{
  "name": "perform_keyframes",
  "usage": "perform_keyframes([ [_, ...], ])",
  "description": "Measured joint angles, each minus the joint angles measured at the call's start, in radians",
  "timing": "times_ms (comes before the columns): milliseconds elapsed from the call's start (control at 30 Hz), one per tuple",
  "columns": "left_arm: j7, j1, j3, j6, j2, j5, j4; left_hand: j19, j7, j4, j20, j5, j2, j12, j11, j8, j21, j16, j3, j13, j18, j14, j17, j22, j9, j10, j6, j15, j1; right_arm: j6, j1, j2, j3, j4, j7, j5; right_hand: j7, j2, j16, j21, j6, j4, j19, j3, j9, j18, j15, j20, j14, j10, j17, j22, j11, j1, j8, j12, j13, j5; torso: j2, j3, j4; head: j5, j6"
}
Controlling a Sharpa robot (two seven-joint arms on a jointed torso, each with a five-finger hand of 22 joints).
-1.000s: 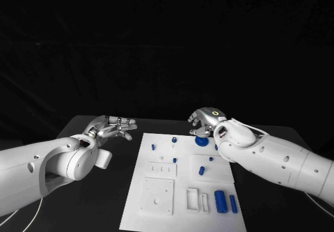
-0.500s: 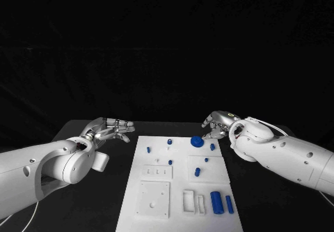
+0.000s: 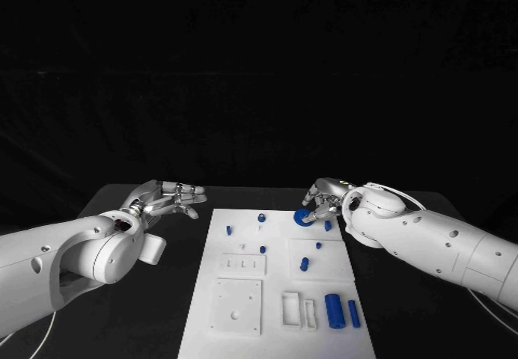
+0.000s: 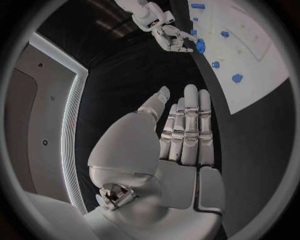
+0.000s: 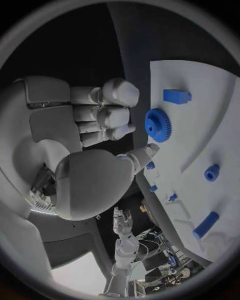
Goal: Assemble the parts on the task board
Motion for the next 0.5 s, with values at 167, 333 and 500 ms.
perform_keyframes([
  [167, 0.000, 0.000, 0.000, 0.001, 0.002, -0.002, -0.003, 0.000, 0.000, 0.000, 0.000, 0.000, 0.000, 0.000, 0.004, 0.000, 0.000, 0.000, 0.000, 0.000, 0.000, 0.000, 0.000, -0.001, 0.000, -0.004, 0.000, 0.000, 0.000, 0.001, -0.002, 0.019, 0.000, -0.033, 0.004, -0.001, 0.000, 0.000, 0.005, 0.010, 0.000, 0.003, 0.000, 0.003, 0.000, 0.000, 0.000, 0.000, 0.000, 0.002, 0.006, 0.000, 0.002, 0.000, 0.000, 0.004, 0.006, 0.000, 0.000, -0.0005, 0.0017, -0.001, -0.002],
  [333, 0.000, 0.000, 0.000, 0.003, 0.007, -0.004, -0.008, 0.000, 0.000, 0.000, 0.000, 0.000, 0.000, 0.000, 0.002, 0.000, 0.000, 0.000, 0.000, 0.000, 0.000, 0.000, 0.000, -0.002, 0.000, -0.009, 0.000, 0.000, 0.000, 0.001, -0.003, 0.036, -0.001, -0.061, 0.007, -0.004, 0.000, 0.004, 0.007, 0.018, 0.000, 0.003, 0.000, 0.008, 0.000, 0.000, 0.000, 0.000, 0.000, 0.007, 0.011, 0.000, 0.000, 0.004, 0.000, 0.008, 0.010, 0.000, 0.000, -0.0005, 0.0019, 0.000, -0.003],
  [500, 0.000, 0.000, 0.000, 0.004, 0.008, -0.005, -0.011, 0.000, 0.000, 0.000, 0.000, 0.000, 0.000, 0.000, 0.004, 0.000, 0.000, 0.000, 0.000, 0.000, 0.000, 0.000, 0.000, -0.002, 0.000, -0.011, 0.000, 0.000, 0.000, 0.000, -0.004, 0.047, -0.001, -0.084, 0.009, -0.008, 0.000, 0.004, 0.008, 0.019, 0.000, 0.001, 0.000, 0.016, 0.000, 0.000, 0.000, 0.000, 0.000, 0.007, 0.012, 0.000, 0.000, 0.004, 0.000, 0.008, 0.011, 0.000, 0.000, -0.0006, 0.0013, 0.002, -0.006],
])
